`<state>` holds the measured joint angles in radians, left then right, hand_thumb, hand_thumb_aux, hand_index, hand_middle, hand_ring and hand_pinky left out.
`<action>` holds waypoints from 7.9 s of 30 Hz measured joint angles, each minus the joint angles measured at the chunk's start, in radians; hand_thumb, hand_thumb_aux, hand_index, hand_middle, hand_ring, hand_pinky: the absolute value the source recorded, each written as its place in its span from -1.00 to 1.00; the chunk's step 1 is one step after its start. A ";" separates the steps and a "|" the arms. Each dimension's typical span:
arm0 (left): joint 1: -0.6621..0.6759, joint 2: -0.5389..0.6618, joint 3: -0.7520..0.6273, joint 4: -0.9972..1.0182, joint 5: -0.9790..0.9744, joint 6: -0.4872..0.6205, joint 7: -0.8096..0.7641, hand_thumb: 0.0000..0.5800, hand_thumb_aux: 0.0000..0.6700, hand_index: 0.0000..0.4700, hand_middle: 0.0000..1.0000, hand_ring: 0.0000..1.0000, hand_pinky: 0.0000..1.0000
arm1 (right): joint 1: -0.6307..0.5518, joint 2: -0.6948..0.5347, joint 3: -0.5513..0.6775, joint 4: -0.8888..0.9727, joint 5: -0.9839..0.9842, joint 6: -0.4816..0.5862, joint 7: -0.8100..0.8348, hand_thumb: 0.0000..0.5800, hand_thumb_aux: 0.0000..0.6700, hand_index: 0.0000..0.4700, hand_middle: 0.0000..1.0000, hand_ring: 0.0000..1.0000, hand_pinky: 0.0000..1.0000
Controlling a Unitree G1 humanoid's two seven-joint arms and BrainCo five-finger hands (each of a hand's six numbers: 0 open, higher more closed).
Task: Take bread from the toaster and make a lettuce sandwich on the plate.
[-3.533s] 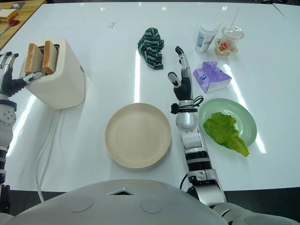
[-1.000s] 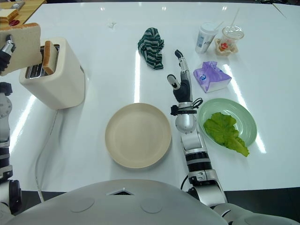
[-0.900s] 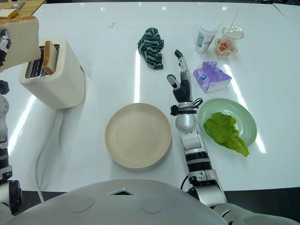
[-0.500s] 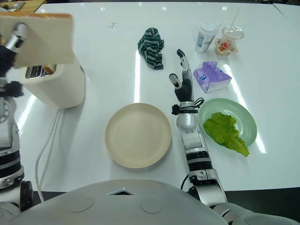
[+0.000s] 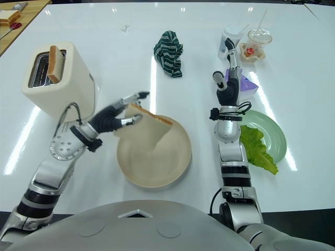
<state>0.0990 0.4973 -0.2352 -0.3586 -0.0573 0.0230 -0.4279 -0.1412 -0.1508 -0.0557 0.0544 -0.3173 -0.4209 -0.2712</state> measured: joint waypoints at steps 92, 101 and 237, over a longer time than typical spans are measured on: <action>-0.102 -0.272 0.233 0.235 0.035 -0.282 0.183 -1.00 -1.00 -1.00 -1.00 -1.00 -1.00 | 0.167 -0.815 0.093 0.113 -0.245 -0.337 0.203 1.00 1.00 1.00 -1.00 -1.00 -1.00; -0.116 -0.284 0.235 0.236 0.034 -0.290 0.187 -1.00 -1.00 -1.00 -1.00 -1.00 -1.00 | -0.029 -0.604 0.316 0.039 -0.247 -0.393 0.376 1.00 1.00 1.00 -1.00 -1.00 -1.00; -0.275 0.005 0.476 0.103 -0.009 -0.030 0.308 1.00 1.00 1.00 -1.00 -1.00 -1.00 | 0.094 -0.287 0.229 -0.166 -0.222 -0.197 0.331 -1.00 -1.00 -1.00 -1.00 -1.00 -1.00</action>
<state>-0.1758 0.5022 0.2407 -0.2555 -0.0667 -0.0070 -0.1197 -0.0467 -0.4374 0.1730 -0.1117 -0.5397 -0.6175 0.0601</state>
